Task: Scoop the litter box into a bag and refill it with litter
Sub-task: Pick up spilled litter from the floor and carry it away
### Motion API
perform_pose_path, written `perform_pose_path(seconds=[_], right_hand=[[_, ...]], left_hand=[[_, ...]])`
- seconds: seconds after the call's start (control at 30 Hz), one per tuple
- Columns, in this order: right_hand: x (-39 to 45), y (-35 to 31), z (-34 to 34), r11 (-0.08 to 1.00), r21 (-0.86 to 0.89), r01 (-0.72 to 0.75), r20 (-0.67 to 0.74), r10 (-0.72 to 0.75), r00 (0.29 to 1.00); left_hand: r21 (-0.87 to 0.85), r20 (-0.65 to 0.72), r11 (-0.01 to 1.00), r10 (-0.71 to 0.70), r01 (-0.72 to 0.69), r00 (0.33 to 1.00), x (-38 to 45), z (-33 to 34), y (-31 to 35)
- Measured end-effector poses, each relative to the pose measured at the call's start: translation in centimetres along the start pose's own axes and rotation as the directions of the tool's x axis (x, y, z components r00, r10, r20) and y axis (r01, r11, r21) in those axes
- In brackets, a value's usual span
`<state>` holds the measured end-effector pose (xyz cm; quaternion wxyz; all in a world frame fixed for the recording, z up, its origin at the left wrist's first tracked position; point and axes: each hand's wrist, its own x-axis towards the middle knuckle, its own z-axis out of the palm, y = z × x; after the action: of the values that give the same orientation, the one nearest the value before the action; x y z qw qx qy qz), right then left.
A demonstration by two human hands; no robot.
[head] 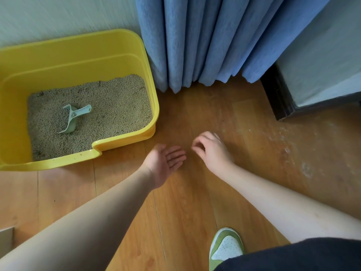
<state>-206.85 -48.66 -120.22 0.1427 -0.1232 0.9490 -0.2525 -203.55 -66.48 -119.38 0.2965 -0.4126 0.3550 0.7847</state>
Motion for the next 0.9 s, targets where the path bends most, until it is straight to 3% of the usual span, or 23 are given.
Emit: perform_pose_path(seconds=[0.2,0.3,0.37,0.43,0.5,0.57,0.7,0.9], right_hand=[[-2.9,-2.0,-0.6,0.989,-0.059,0.134,-0.004,-0.135,0.991],[-3.2,-1.3,-0.9,0.988,-0.001,0.157,-0.026,-0.157,0.987],[-3.1,-0.3,-1.4,0.988,0.129,0.086,-0.113,-0.071,0.991],[-3.0,1.6,-1.7,0.971,0.227,-0.073,-0.164,0.111,0.98],[-3.0,3.9,-1.5,0.951,0.199,-0.237,-0.081,0.257,0.963],[-3.3,5.7,-1.1,0.942,0.109,-0.318,0.056,0.314,0.948],[-4.0,6.2,-0.5,0.954,0.025,-0.298,0.188,0.288,0.939],[-3.4,5.1,1.4,0.973,0.023,-0.228,0.121,0.224,0.967]], left_hand=[[0.045,0.067,0.998,-0.04,0.037,0.997,0.1,1.4,-1.2],[0.123,0.008,0.992,-0.027,0.026,1.0,0.1,1.6,-1.4],[0.172,-0.053,0.985,0.007,0.003,0.999,0.3,1.6,-1.4],[0.178,-0.093,0.984,0.027,-0.01,0.995,0.3,1.3,-1.2],[0.151,-0.091,0.988,0.029,-0.015,0.995,0.3,1.0,-1.0],[0.115,-0.072,0.993,0.023,-0.014,0.997,0.2,1.1,-0.8],[0.062,-0.019,0.998,0.014,-0.013,1.0,0.1,1.5,-0.4],[0.052,-0.04,0.999,0.015,-0.013,0.999,0.3,1.2,-0.6]])
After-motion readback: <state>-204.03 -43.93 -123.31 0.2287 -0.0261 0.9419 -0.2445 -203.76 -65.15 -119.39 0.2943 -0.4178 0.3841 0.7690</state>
